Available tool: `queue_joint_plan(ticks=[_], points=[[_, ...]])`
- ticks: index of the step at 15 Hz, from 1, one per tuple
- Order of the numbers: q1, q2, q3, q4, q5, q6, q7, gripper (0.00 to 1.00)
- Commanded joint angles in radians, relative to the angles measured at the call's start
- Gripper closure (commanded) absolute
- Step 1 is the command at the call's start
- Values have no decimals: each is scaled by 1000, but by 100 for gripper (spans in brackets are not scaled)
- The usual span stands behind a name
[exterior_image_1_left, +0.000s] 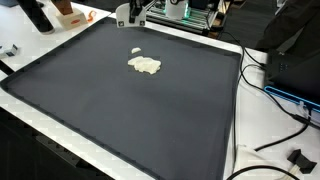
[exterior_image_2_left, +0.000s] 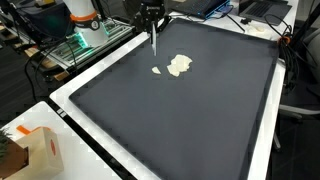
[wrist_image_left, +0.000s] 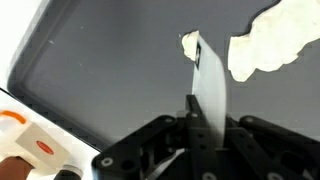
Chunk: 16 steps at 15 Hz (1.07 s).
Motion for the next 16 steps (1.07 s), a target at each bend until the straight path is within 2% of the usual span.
queue_joint_plan(ticks=[1,7,16], points=[[43,76,2,85,-85,-136,151,99],[128,190,-30,196,-126,-325,290,99],[225,344,-88,308,-181,-471,405,99]])
